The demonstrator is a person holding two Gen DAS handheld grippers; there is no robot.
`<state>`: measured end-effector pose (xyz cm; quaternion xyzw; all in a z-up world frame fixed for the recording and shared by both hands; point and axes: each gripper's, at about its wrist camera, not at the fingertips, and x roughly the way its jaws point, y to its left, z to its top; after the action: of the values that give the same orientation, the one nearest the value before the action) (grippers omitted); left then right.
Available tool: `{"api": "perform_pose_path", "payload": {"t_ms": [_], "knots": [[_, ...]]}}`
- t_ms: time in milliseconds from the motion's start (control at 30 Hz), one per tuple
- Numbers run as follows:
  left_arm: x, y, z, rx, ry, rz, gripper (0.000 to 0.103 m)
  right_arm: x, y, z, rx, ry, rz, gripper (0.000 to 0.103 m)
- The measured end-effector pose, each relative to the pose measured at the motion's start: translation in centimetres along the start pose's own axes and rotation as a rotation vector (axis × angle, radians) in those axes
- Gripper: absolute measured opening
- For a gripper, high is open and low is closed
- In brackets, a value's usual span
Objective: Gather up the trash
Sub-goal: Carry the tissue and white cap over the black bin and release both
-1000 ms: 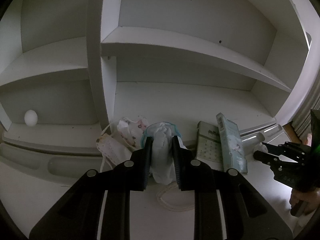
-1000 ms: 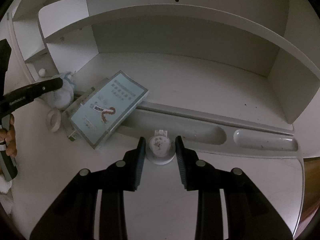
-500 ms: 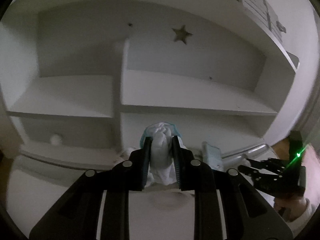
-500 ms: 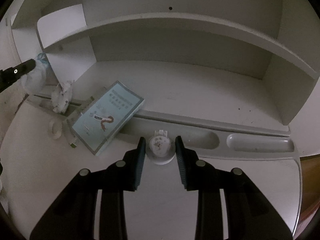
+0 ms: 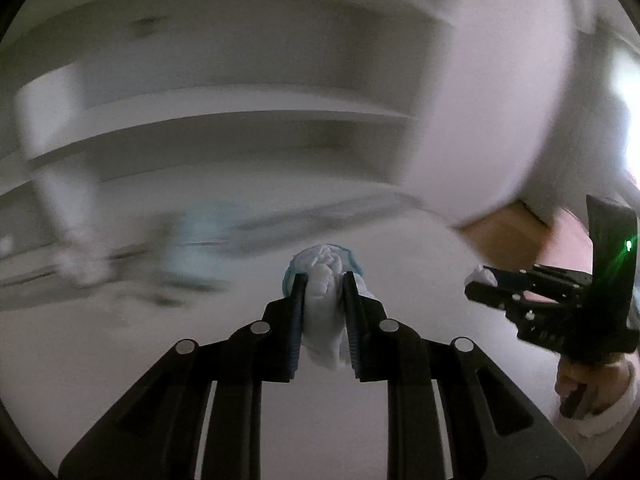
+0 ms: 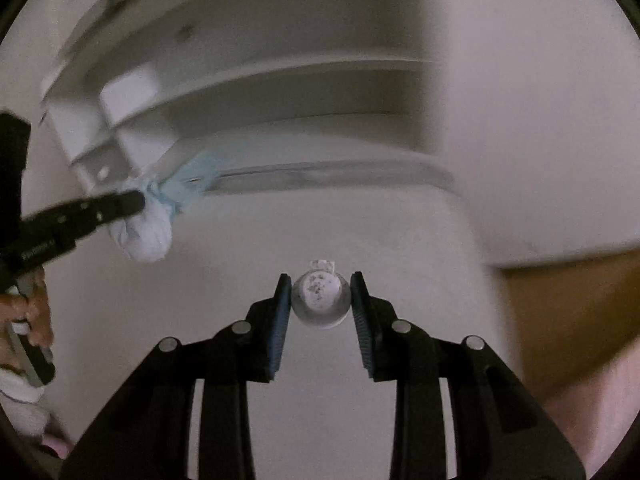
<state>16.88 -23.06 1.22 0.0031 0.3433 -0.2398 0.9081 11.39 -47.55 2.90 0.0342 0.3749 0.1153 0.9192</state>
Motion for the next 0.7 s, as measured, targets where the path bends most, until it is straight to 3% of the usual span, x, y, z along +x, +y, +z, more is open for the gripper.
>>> {"api": "perform_pose_path", "payload": {"t_ms": [200, 267, 367, 467, 567, 700], "knots": [[2.7, -20.1, -3.2, 0.268, 0.068, -0.321, 0.018, -12.5, -13.8, -12.6, 0.288, -0.025, -0.194, 0.03], [3.6, -26.4, -5.3, 0.341, 0.104, -0.416, 0.018, -14.3, -17.5, -17.1, 0.377, 0.018, -0.248, 0.03], [5.5, -33.9, -9.6, 0.436, 0.192, -0.517, 0.018, -14.3, -21.8, -24.3, 0.493, 0.12, -0.265, 0.03], [8.5, -39.2, -14.8, 0.514, 0.316, -0.555, 0.018, -11.9, -25.2, -31.0, 0.591, 0.251, -0.274, 0.03], [12.7, -42.5, -20.6, 0.614, 0.428, -0.512, 0.018, -8.6, -27.8, -37.3, 0.731, 0.35, -0.21, 0.03], [21.8, -42.6, -27.8, 0.637, 0.671, -0.431, 0.018, -3.9, -28.9, -42.4, 0.827, 0.472, -0.148, 0.03]]}}
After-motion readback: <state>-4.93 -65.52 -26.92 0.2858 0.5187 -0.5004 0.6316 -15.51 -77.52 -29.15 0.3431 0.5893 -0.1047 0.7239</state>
